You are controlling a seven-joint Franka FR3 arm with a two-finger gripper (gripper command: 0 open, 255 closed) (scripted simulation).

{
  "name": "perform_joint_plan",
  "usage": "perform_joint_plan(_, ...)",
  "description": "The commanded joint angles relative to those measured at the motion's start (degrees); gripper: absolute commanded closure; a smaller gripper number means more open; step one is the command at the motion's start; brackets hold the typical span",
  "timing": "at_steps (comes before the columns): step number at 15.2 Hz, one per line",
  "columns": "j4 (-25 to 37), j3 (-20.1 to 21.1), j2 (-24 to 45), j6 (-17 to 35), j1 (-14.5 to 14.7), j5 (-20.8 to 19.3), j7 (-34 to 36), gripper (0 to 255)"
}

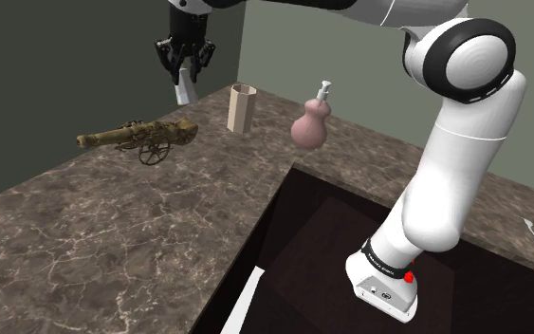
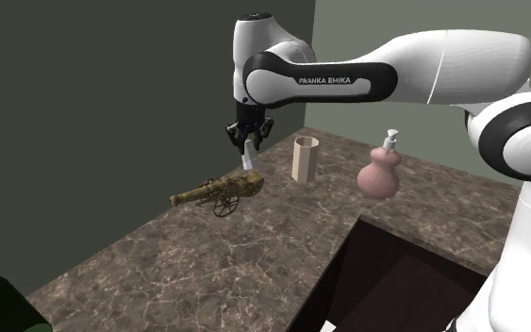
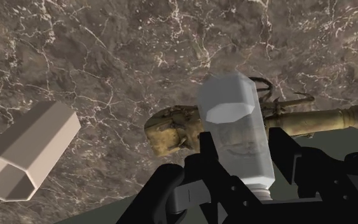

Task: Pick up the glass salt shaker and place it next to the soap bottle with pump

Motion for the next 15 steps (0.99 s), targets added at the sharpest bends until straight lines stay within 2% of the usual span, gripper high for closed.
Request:
perform_joint_plan(1, 2.22, 0.04, 0.50, -1.75, 0.20, -0.12, -0.16, 255)
perform_joint_plan(9, 11.81, 0.20, 2.88, -9.05, 1.27, -0.85, -0.77, 255)
perform_joint_plan(15, 21.26, 0.26, 6.03, -15.44, 2.71, -2.01, -1.25, 255)
